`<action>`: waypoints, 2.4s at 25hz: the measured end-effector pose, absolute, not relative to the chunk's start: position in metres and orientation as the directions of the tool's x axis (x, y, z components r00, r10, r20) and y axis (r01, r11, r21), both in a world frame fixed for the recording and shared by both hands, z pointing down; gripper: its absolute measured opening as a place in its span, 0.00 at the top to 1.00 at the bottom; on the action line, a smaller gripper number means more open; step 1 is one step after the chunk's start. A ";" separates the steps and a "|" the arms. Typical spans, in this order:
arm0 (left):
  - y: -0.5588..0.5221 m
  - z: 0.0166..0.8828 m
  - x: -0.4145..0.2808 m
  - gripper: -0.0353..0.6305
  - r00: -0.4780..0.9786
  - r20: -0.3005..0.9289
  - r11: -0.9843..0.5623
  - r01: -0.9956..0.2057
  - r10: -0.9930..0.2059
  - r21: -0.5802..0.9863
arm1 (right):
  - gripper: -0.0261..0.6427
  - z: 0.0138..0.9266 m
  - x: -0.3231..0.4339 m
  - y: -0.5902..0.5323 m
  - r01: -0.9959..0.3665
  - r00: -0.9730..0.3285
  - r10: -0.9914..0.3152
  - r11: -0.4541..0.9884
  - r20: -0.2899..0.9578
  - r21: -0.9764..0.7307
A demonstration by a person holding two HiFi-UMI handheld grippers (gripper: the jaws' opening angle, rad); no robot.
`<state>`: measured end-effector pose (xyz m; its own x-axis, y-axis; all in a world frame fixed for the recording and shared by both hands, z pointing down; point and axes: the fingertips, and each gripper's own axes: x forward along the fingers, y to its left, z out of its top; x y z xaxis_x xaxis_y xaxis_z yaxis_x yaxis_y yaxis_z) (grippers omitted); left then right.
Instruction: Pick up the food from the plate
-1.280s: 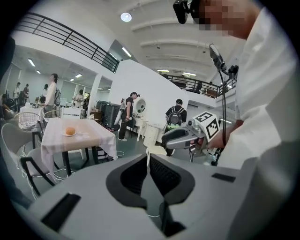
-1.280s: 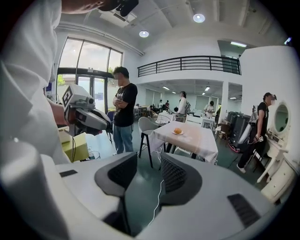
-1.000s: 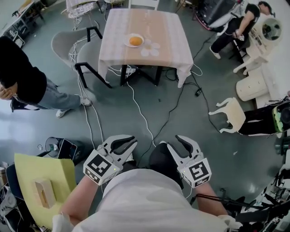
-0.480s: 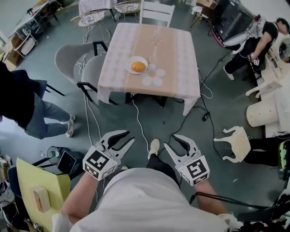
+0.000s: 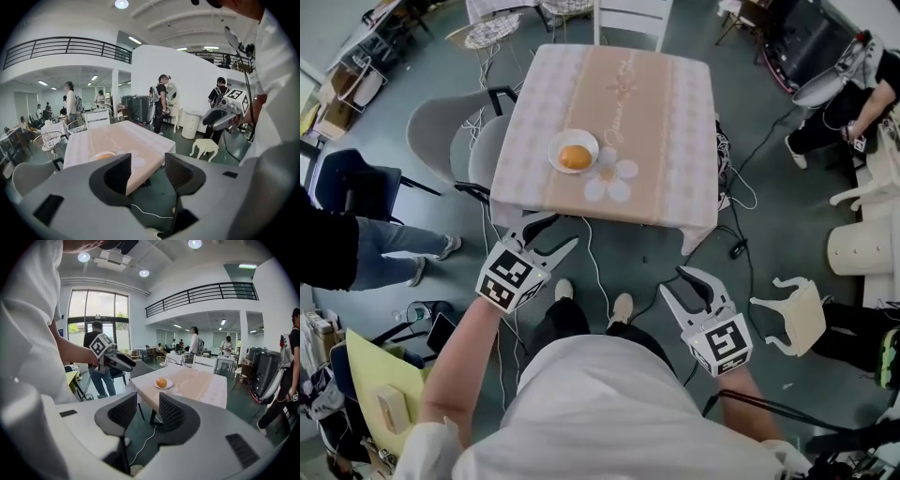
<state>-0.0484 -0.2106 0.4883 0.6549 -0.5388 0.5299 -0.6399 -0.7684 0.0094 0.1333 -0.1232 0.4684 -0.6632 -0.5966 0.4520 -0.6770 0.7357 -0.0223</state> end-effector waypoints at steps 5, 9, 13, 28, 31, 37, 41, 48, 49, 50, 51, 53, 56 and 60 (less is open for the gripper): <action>-0.294 0.534 -0.061 0.56 0.607 0.627 -0.805 -0.591 -0.488 -0.054 | 0.73 0.472 0.140 -0.167 -0.732 -0.609 -0.636 0.680 0.474 -0.029; -0.349 0.567 -0.075 0.52 0.571 0.702 -0.854 -0.511 -0.425 -0.100 | 0.73 0.463 0.131 -0.202 -0.790 -0.552 -0.682 0.612 0.480 -0.039; -0.393 0.601 -0.075 0.48 0.549 0.759 -0.910 -0.390 -0.350 -0.138 | 0.73 0.455 0.124 -0.232 -0.841 -0.484 -0.720 0.540 0.496 -0.037; -0.443 0.689 -0.069 0.41 0.508 0.849 -0.989 -0.090 -0.145 -0.115 | 0.73 0.469 0.098 -0.267 -0.937 -0.311 -0.766 0.347 0.562 -0.045; -0.444 0.689 -0.068 0.41 0.514 0.847 -0.990 -0.091 -0.138 -0.106 | 0.73 0.469 0.100 -0.271 -0.937 -0.307 -0.767 0.348 0.563 -0.038; -0.443 0.684 -0.070 0.42 0.536 0.831 -0.984 -0.168 -0.147 -0.066 | 0.73 0.471 0.102 -0.271 -0.926 -0.326 -0.759 0.376 0.564 -0.029; -0.442 0.660 -0.070 0.42 0.583 0.791 -0.962 -0.272 -0.189 -0.029 | 0.73 0.469 0.102 -0.273 -0.909 -0.360 -0.752 0.417 0.552 -0.025; -0.423 0.600 -0.066 0.42 0.642 0.707 -0.910 -0.415 -0.296 -0.004 | 0.73 0.465 0.108 -0.264 -0.864 -0.432 -0.730 0.503 0.530 -0.011; -0.418 0.589 -0.065 0.42 0.647 0.695 -0.903 -0.430 -0.313 -0.006 | 0.73 0.465 0.110 -0.262 -0.856 -0.444 -0.725 0.517 0.526 -0.008; -0.414 0.578 -0.064 0.42 0.653 0.682 -0.897 -0.443 -0.329 -0.009 | 0.73 0.464 0.111 -0.261 -0.847 -0.456 -0.721 0.531 0.522 -0.006; -0.408 0.567 -0.064 0.42 0.658 0.669 -0.890 -0.456 -0.346 -0.011 | 0.73 0.463 0.112 -0.259 -0.838 -0.468 -0.716 0.545 0.518 -0.004; -0.396 0.545 -0.064 0.42 0.664 0.644 -0.874 -0.485 -0.380 -0.016 | 0.73 0.461 0.113 -0.255 -0.819 -0.494 -0.705 0.574 0.509 -0.001; -0.377 0.514 -0.061 0.42 0.673 0.603 -0.852 -0.523 -0.429 -0.023 | 0.73 0.464 0.118 -0.250 -0.795 -0.527 -0.689 0.607 0.497 -0.001; -0.349 0.472 -0.056 0.42 0.676 0.553 -0.820 -0.572 -0.487 -0.023 | 0.74 0.463 0.119 -0.243 -0.752 -0.578 -0.660 0.659 0.481 0.001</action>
<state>-0.0561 -0.3487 0.4721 0.6757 -0.4869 0.5534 -0.5717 -0.8201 -0.0235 0.1189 -0.2429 0.4634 -0.5776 -0.6595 0.4811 -0.7518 0.6593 0.0012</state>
